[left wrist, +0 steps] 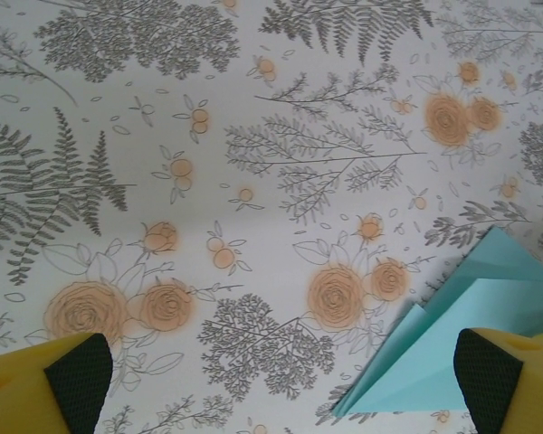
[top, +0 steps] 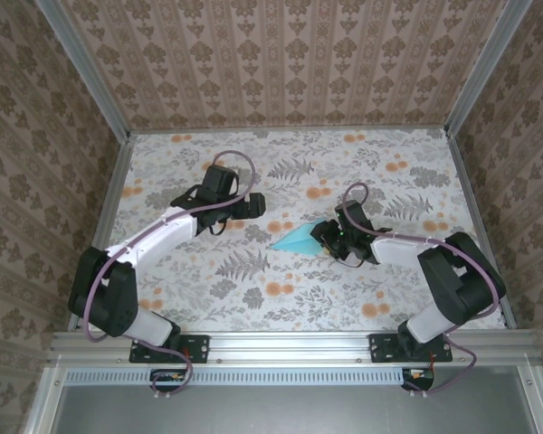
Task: Fold a paper plane with a square sheet of paper (pick it up from the middle)
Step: Fourth fold the wing at the center of the table, then pick up the paper from the center of the table.
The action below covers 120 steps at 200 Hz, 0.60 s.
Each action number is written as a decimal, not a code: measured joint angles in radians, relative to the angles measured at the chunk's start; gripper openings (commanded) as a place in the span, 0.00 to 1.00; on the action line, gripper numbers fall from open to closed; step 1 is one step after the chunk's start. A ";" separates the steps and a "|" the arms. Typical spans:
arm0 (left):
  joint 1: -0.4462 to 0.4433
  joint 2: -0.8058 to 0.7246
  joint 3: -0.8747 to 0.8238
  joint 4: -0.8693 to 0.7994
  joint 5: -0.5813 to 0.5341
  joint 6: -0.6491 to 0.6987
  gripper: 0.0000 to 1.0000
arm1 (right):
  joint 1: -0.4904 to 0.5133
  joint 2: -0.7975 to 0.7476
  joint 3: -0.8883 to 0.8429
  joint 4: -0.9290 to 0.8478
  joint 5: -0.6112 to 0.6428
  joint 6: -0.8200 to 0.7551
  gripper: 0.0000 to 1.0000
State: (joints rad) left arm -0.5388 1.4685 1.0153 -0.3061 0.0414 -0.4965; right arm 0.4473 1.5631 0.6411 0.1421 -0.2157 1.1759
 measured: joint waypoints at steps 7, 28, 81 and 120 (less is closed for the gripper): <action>0.009 0.000 -0.006 0.000 0.007 0.000 1.00 | 0.001 0.011 0.000 0.016 0.002 0.006 0.44; 0.034 0.000 -0.023 0.003 0.039 -0.008 1.00 | 0.001 0.041 0.000 0.056 0.004 0.016 0.42; 0.097 0.000 -0.070 0.058 0.162 -0.058 1.00 | 0.001 0.113 0.008 0.180 0.003 0.036 0.34; 0.145 0.000 -0.104 0.101 0.248 -0.098 1.00 | 0.001 0.158 0.018 0.259 0.001 0.036 0.29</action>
State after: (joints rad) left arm -0.3943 1.4685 0.9112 -0.2050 0.2893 -0.5941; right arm 0.4480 1.7210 0.6590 0.4015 -0.2146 1.2118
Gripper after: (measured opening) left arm 0.997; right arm 0.295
